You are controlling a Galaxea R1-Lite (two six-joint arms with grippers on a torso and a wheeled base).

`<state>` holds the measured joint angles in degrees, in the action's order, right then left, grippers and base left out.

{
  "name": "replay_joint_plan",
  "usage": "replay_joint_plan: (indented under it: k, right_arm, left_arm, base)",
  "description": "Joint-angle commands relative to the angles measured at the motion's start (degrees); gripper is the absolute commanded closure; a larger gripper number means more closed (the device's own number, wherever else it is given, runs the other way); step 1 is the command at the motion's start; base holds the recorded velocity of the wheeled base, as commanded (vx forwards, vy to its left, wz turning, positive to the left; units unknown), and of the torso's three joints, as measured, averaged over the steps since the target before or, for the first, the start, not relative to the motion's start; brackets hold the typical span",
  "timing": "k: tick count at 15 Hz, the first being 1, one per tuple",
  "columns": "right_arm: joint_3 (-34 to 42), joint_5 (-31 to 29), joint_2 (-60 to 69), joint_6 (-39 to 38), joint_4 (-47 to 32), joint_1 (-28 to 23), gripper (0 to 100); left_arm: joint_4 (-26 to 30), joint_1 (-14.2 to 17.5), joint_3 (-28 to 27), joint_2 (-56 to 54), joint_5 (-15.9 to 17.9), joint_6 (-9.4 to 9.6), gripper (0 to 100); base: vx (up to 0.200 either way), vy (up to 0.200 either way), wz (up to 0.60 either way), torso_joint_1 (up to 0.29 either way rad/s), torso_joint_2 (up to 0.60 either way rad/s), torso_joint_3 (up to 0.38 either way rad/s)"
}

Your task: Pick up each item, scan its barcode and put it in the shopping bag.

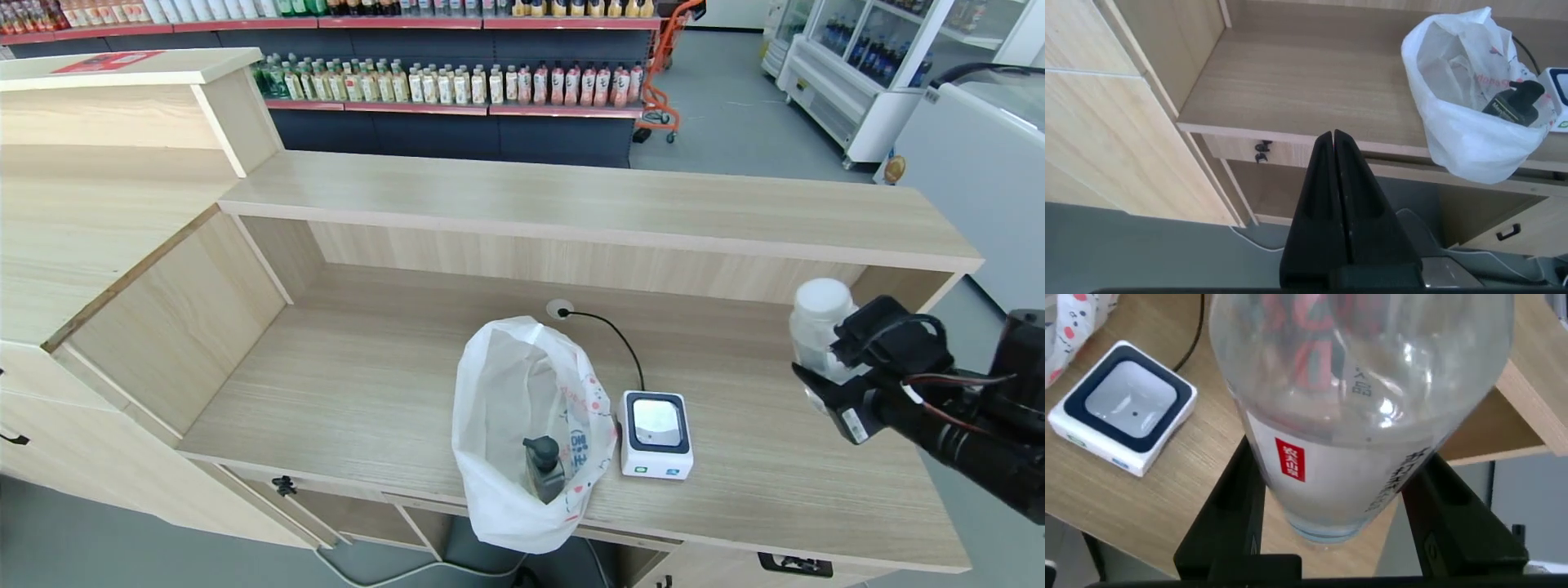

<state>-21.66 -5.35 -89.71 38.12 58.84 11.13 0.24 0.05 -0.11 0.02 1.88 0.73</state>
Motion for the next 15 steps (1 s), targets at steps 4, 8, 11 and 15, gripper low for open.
replay_joint_plan:
  k: [4,8,11,15]
  right_arm:
    - [-4.8,9.6,-21.1,3.2,16.9,0.2,100]
    - [-8.0,17.8,-30.0,3.2,28.3,0.4,100]
    - [-10.6,24.7,-34.7,5.6,31.2,0.4,100]
    - [-14.7,30.2,-37.6,7.0,31.2,0.6,100]
  left_arm:
    - [0.0,0.0,-0.1,0.1,0.0,-0.03,100]
    - [0.0,0.0,-0.1,0.0,0.0,-0.03,100]
    - [0.0,0.0,0.0,0.1,0.0,-0.03,100]
    - [0.0,0.0,-0.1,0.0,0.0,-0.03,100]
  base:
    - [0.000,0.000,0.00,0.000,0.00,0.000]
    - [0.000,0.000,0.00,0.000,0.00,0.000]
    - [0.000,0.000,0.00,0.000,0.00,0.000]
    - [0.000,0.000,0.00,0.000,0.00,0.000]
